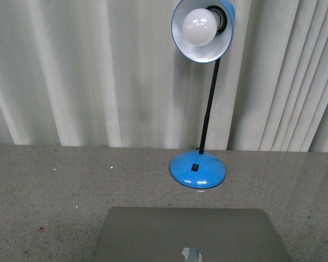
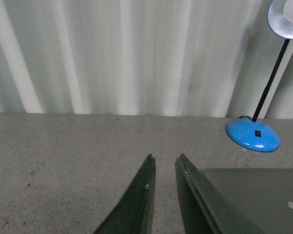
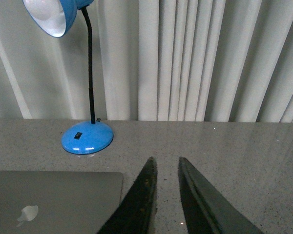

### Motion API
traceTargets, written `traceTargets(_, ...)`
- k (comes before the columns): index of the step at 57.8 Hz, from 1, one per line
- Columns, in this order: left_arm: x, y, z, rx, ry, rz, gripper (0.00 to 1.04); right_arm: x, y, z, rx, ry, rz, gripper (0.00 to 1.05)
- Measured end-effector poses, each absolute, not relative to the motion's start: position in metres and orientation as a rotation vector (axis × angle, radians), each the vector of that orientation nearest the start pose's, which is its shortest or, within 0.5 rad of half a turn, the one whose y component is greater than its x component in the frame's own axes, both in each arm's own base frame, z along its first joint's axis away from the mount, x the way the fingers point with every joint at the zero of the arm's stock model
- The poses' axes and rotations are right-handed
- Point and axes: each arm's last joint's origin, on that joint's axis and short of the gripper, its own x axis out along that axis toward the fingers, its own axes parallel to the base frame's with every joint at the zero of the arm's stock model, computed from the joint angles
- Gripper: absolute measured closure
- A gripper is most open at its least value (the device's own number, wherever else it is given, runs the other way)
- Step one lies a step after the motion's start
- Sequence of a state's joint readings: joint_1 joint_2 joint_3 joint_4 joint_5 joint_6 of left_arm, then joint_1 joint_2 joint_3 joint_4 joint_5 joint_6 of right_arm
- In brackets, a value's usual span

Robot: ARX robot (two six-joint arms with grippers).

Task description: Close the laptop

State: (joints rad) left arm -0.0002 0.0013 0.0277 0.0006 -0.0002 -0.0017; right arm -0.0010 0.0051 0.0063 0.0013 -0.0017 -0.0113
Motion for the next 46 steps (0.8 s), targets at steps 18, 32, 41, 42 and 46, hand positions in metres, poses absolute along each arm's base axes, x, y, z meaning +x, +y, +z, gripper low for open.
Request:
traceTargets(18, 0.096, 0.0, 0.1729, -0.002, -0.027, 0.0, 0.31, 0.0976, -0.0001, 0.1654, -0.011, -0.003, 0.0, 0.24)
traceTargets(32, 0.096, 0.0, 0.1729, -0.002, -0.027, 0.0, 0.07, 0.0976, -0.0001, 0.1654, -0.011, -0.003, 0.0, 0.07)
traceTargets(41, 0.096, 0.0, 0.1729, -0.001, -0.027, 0.0, 0.07, 0.0976, -0.0001, 0.1654, -0.011, -0.003, 0.0, 0.07)
traceTargets(42, 0.096, 0.0, 0.1729, -0.002, -0.027, 0.0, 0.07, 0.0976, -0.0001, 0.1654, -0.011, -0.003, 0.0, 0.07)
traceTargets(46, 0.096, 0.0, 0.1729, -0.002, -0.027, 0.0, 0.07, 0.0976, -0.0001, 0.1654, -0.01, -0.003, 0.0, 0.07)
